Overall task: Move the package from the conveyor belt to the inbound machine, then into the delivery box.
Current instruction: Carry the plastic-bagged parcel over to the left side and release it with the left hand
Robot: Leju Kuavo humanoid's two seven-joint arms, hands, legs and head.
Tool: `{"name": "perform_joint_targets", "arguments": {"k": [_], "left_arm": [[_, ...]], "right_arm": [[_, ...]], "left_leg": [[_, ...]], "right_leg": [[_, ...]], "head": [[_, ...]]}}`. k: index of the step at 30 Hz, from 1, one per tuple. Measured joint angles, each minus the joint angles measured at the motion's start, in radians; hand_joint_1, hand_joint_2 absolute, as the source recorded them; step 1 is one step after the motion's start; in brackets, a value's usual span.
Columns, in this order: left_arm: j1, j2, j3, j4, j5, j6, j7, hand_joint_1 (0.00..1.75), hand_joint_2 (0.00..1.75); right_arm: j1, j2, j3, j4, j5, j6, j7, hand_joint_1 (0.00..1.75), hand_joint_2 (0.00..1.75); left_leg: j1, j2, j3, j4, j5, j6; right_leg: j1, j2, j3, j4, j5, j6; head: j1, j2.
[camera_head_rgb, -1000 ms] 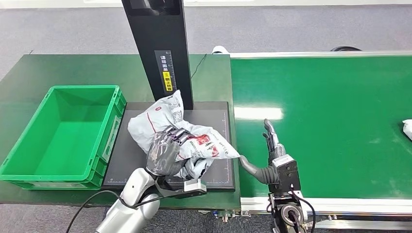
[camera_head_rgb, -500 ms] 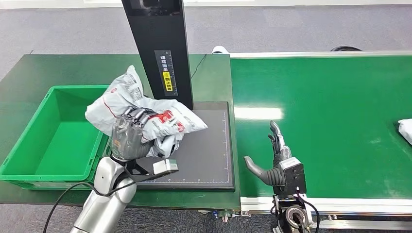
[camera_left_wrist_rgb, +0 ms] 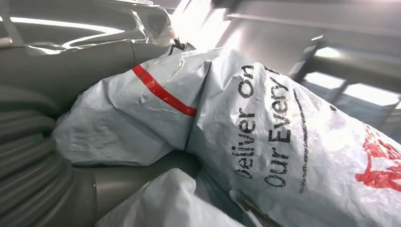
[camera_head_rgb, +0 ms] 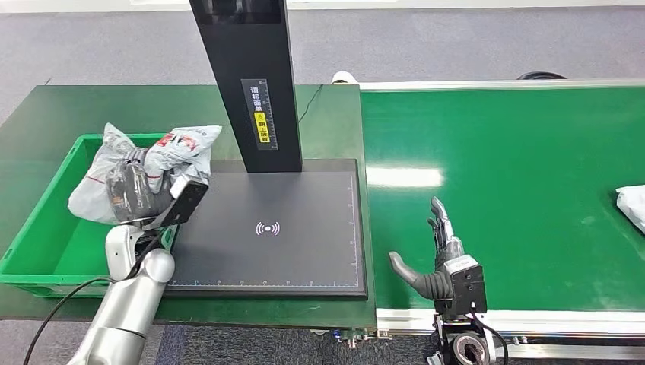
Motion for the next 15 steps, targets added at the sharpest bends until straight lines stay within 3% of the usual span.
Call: {"name": "perform_joint_targets", "arguments": {"k": [8,15], "left_arm": [[0.0,0.015,0.173,0.041,0.011,-0.021,0.037,1.75,1.75],[0.004,0.019,0.243,0.047,-0.012,-0.064,0.058,1.75,1.75]], "right_arm": [[0.007,0.004,-0.001,-0.008,0.019,0.007,0.009,0.0,1.75],[0.007,0.01,-0.001,-0.011,0.031,0.016,0.014,0.0,1.75]], "left_leg": [[0.0,0.0,-0.001,0.0,0.0,0.0],[0.0,0.0,-0.001,0.0,0.0,0.0]], "right_leg": [[0.0,0.0,0.0,0.0,0.0,0.0],[0.0,-0.001,0.0,0.0,0.0,0.0]], "head": [[0.0,0.0],[0.0,0.0]]}}
